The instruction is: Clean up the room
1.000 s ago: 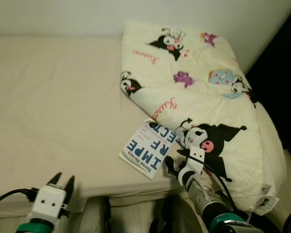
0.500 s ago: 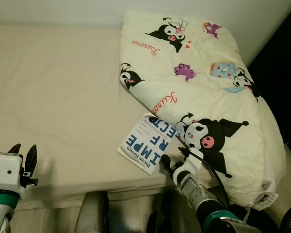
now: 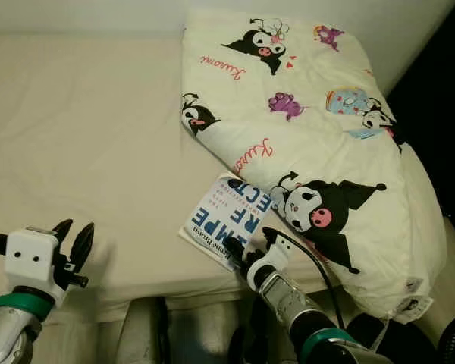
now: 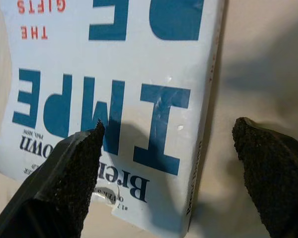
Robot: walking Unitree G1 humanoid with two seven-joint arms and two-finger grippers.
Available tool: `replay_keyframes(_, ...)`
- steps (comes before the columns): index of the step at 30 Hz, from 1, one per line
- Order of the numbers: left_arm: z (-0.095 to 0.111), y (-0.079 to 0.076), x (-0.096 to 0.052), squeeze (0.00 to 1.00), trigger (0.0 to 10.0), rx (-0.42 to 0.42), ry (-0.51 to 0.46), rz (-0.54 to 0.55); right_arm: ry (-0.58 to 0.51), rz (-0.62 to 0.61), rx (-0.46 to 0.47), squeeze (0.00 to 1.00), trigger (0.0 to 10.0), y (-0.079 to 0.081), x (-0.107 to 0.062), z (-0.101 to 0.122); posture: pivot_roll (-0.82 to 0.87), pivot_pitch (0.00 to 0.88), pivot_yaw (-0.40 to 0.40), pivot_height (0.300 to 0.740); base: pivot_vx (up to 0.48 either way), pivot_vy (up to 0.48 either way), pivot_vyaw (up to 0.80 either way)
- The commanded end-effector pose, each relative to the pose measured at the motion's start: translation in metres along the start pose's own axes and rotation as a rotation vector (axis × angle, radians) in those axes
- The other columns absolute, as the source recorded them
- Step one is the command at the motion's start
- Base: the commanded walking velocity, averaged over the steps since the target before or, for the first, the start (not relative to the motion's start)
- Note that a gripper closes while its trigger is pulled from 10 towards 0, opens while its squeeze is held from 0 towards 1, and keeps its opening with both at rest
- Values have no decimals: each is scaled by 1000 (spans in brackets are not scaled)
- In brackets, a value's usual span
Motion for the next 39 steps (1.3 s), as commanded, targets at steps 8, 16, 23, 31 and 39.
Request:
replay_keyframes(8,-17,-24,-18,0,10000,-119,92,-100,117,54,164,1000,10000,15,-6,-58,271,330,2,615,0,0,0)
replay_keyframes(16,-20,-47,-32,0,10000,-178,124,-174,91,81,287,0,10000,18,-12,-73,301,349,17,615,0,0,0)
replay_keyframes(23,-9,-55,-41,0,10000,-194,107,-217,99,8,100,0,10000,14,-14,-87,325,362,32,615,0,0,0)
replay_keyframes(31,-6,-51,-45,0,10000,-200,105,-210,113,106,108,0,10000,47,-7,-87,331,363,31,615,0,0,0)
replay_keyframes(39,-6,-54,-51,0,10000,-208,112,-214,56,128,428,0,10000,65,0,-72,336,369,30,615,0,0,0)
Point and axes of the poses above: a point about 5 cm out from each wrist's last joint towards the gripper, its own x axis pointing out of the wrist towards the gripper, its own z axis along the axis of the wrist's last joint, y = z × x, the point moved 6 cm from there along x, pointing out of the wrist towards the gripper, and after that the axes turned 8 degrees about -x, right-handed, at the moved point
